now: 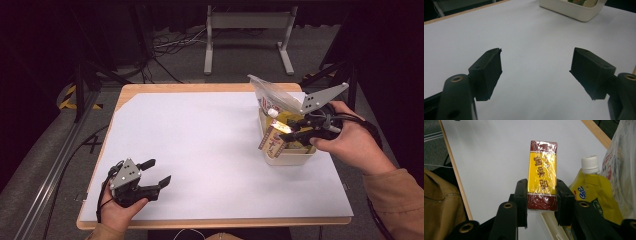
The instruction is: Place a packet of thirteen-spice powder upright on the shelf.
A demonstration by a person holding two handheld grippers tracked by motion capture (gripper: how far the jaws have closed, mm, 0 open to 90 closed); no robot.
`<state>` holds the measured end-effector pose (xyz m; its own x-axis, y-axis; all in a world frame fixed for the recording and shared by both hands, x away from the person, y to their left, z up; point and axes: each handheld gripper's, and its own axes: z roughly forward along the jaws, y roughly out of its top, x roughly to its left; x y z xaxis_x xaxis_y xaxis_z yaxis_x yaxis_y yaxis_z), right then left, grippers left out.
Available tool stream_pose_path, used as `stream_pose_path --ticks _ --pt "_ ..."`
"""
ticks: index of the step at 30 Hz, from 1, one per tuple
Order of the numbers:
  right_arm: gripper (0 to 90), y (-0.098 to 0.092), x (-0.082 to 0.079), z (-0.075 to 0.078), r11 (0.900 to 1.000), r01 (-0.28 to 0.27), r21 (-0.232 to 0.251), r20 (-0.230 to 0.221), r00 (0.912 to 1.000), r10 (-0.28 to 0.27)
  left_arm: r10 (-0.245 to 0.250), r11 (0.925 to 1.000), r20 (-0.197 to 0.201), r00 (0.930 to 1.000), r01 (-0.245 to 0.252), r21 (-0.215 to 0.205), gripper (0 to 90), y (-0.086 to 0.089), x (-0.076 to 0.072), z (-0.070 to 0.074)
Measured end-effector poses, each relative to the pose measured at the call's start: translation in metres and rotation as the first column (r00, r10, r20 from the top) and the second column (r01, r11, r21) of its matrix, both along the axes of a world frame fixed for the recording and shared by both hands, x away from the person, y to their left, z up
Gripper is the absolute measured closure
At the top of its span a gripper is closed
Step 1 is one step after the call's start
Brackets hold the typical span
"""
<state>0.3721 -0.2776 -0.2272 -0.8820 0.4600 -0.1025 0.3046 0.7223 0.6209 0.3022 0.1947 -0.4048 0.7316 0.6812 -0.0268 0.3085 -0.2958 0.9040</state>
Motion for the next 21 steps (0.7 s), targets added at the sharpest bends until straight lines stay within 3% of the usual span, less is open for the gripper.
stream_pose_path --ticks 11,21 --pt "67.8 -0.007 0.005 -0.001 0.996 -0.056 -0.069 0.024 0.9980 0.058 -0.010 0.9999 -0.001 1.0000 0.010 0.008 25.3 -0.003 0.001 0.000" --pt "67.8 -0.012 0.008 -0.003 0.991 -0.071 -0.115 0.039 0.9963 0.076 -0.012 0.9999 -0.004 0.9999 0.012 0.011 25.3 -0.004 0.001 -0.001"
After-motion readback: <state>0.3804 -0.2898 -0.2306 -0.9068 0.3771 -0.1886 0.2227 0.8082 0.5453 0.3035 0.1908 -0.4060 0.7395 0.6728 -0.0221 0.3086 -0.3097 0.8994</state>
